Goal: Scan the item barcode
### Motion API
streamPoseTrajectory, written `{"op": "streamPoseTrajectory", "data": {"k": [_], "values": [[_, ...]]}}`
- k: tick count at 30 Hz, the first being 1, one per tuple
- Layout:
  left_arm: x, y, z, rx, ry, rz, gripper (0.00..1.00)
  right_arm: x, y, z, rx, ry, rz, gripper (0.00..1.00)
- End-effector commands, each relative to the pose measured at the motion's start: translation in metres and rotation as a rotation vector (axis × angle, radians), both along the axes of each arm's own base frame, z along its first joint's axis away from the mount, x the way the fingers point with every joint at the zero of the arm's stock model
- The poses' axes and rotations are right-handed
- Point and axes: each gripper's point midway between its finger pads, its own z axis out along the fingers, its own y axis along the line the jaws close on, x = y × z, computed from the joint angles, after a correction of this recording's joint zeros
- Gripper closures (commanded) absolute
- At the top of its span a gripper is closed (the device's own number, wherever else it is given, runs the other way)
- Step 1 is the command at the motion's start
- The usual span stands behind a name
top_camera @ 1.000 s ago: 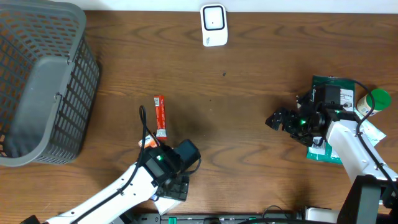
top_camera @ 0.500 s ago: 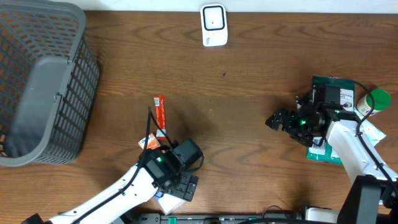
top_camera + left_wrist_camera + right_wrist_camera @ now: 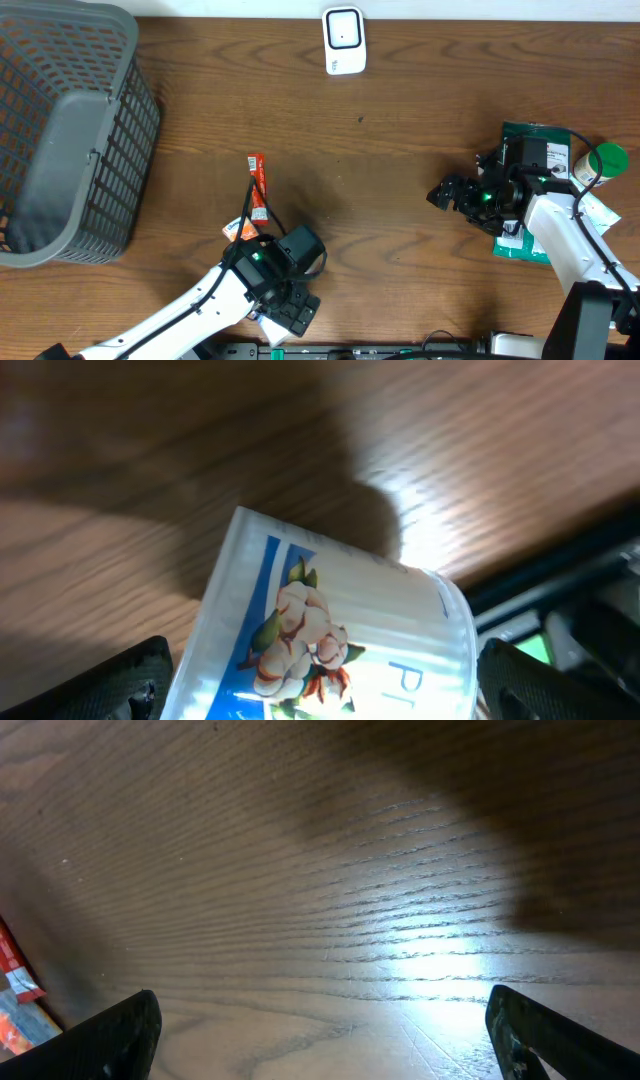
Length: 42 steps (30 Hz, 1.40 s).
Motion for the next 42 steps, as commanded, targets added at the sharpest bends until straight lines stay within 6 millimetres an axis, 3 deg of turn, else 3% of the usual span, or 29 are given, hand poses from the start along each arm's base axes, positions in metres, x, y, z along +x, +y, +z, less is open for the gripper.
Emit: {"op": "streamPoseTrajectory", "data": {"k": [1, 6, 11, 22, 28, 42], "values": [[-0.006, -0.009, 0.003, -0.058, 0.022, -0.098, 0.02, 0.006, -0.001, 0.009, -0.006, -0.041, 0.015, 0.01], [-0.009, -0.010, 0.003, -0.071, 0.035, -0.111, 0.02, 0.006, -0.001, 0.009, -0.006, -0.041, 0.015, 0.01], [-0.023, -0.024, 0.010, -0.182, 0.093, -0.230, 0.02, 0.007, -0.001, 0.009, -0.006, -0.042, 0.015, 0.01], [-0.019, -0.028, 0.009, -0.197, 0.075, -0.252, 0.02, 0.006, -0.001, 0.009, -0.005, -0.040, 0.016, 0.01], [-0.010, -0.031, 0.003, -0.176, 0.051, -0.215, 0.02, 0.003, 0.001, 0.009, 0.008, -0.027, 0.018, 0.01], [0.015, -0.010, -0.011, -0.002, -0.047, -0.059, 0.02, 0.002, 0.001, 0.009, 0.008, -0.025, 0.018, 0.01]]}}
